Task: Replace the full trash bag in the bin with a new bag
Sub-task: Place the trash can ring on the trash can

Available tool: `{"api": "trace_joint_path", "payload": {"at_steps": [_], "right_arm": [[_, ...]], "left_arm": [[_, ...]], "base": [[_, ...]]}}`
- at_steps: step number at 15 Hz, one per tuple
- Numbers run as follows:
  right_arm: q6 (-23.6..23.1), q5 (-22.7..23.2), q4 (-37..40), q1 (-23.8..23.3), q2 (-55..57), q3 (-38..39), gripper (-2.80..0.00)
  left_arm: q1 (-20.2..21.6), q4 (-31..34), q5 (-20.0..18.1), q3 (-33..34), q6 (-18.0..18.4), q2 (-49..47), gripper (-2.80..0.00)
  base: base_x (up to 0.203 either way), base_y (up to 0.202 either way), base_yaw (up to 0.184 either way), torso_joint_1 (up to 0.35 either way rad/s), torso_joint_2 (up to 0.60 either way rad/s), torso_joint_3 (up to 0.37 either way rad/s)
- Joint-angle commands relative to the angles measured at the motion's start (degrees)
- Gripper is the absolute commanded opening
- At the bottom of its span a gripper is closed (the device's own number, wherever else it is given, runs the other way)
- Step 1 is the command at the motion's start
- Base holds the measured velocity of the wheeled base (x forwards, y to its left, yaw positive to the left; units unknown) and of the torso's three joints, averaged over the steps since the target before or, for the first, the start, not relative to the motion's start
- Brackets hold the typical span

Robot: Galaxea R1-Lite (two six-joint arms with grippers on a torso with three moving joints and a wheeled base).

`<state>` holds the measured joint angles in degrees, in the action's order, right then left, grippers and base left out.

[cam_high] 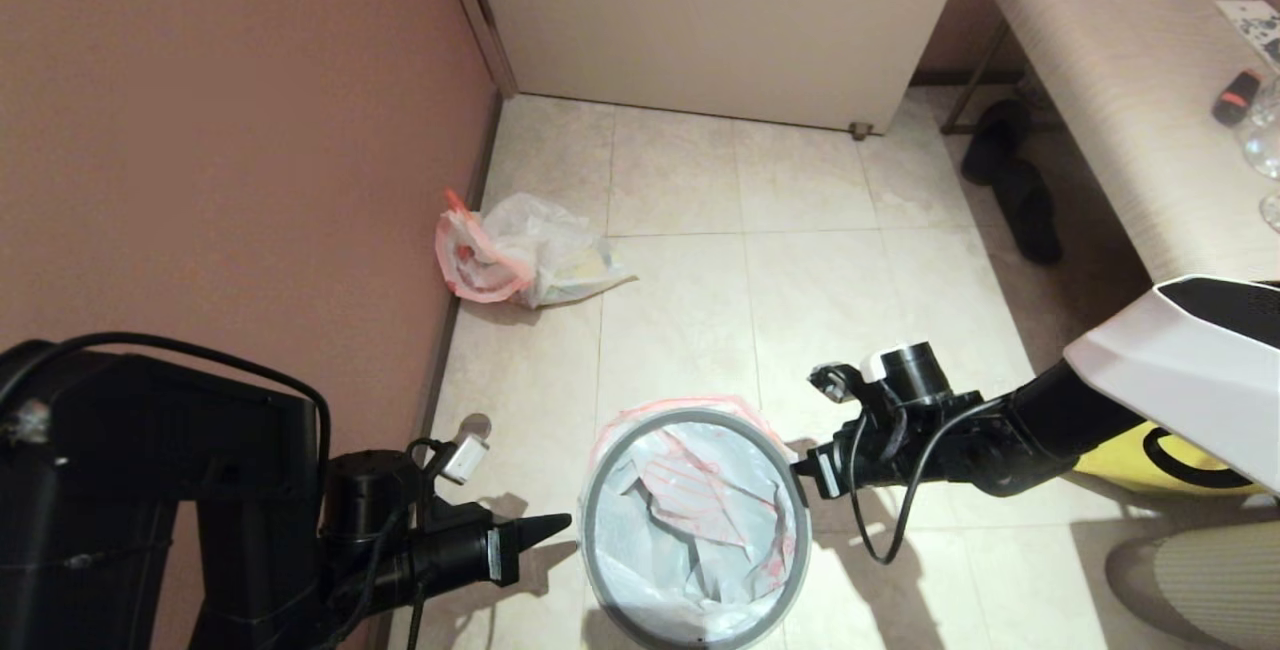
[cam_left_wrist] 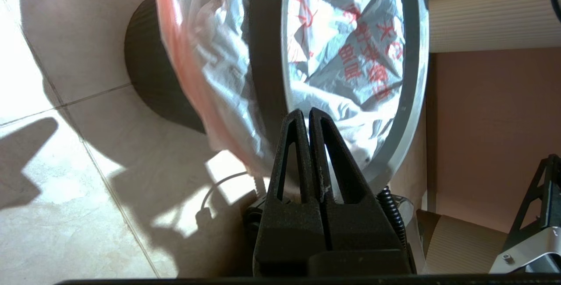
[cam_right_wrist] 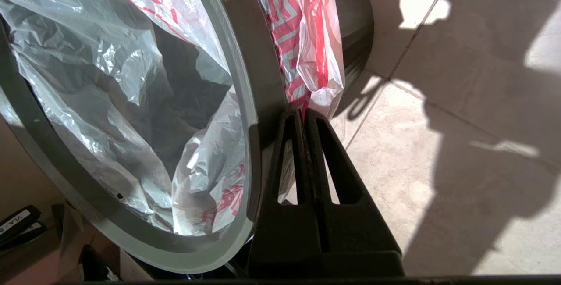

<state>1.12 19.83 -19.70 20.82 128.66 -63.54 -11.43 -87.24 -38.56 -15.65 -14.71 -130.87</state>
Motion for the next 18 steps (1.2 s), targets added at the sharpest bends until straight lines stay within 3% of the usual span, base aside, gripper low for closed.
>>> {"api": "trace_joint_path", "payload": {"at_steps": [1,4,7,12,18], "right_arm": [[0.12,-0.05,-0.19,-0.12,0.45,-0.37,-2.8],[1.89,0.53,-1.25,-2.44,-1.61,-0.52,-2.8],[6.64,7.74,-4.38,-4.28,-2.34,0.22,-2.8],[6.26,9.44,-4.73,-2.1,-2.93,2.98,-2.8],[6.26,12.23,-4.82,-2.17,-4.44,3.77,-2.8]], "left_arm": [[0.01,-2.72,-0.2,0.01,-0.06,0.0,-2.8],[0.01,-2.72,-0.2,0.01,-0.14,0.0,-2.8],[0.01,-2.72,-0.46,0.62,-0.14,0.44,-2.8],[-1.64,-2.72,-0.88,1.7,-0.31,0.7,-2.8],[-3.12,-2.72,0.97,-8.14,-0.17,-5.99,-2.8]], "base": [[0.0,0.0,0.0,0.0,0.0,0.0],[0.0,0.0,0.0,0.0,0.0,0.0],[0.0,0.0,0.0,0.0,0.0,0.0],[0.0,0.0,0.0,0.0,0.0,0.0],[0.0,0.0,0.0,0.0,0.0,0.0]]}}
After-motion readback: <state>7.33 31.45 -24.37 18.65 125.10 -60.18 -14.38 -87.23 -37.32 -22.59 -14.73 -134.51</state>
